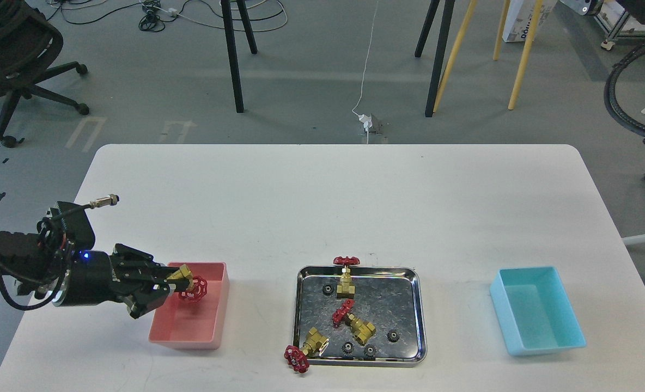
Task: Place valve in pink box and gear in blue box
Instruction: 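Lower the valve into the pink box and open the left gripper, then raise the left gripper up and away from the pink box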
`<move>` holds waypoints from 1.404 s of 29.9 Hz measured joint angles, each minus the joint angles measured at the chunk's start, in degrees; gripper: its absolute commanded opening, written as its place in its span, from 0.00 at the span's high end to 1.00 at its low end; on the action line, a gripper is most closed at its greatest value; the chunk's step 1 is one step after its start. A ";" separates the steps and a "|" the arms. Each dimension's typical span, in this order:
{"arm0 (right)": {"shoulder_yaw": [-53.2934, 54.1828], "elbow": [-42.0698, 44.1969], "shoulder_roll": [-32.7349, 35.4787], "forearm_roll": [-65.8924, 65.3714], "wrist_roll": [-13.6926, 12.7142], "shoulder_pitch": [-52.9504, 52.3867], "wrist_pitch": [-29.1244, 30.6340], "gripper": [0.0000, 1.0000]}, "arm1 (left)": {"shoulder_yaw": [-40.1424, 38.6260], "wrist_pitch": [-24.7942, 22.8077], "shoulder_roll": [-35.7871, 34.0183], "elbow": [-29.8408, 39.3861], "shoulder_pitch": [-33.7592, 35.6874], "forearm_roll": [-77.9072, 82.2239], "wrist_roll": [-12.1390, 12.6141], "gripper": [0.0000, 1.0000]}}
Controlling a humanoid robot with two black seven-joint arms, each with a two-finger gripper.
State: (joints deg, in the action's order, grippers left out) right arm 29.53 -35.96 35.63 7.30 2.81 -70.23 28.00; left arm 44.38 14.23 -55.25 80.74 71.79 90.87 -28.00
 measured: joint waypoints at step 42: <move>0.81 0.19 0.47 0.00 -0.09 1.66 0.00 0.00 | -4.66 0.98 5.95 -7.74 -7.29 -0.44 -0.01 0.47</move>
State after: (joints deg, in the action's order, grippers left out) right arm 30.34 -35.77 36.10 7.30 2.72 -68.57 28.00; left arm 39.71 15.22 -49.31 73.00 64.50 90.43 -28.01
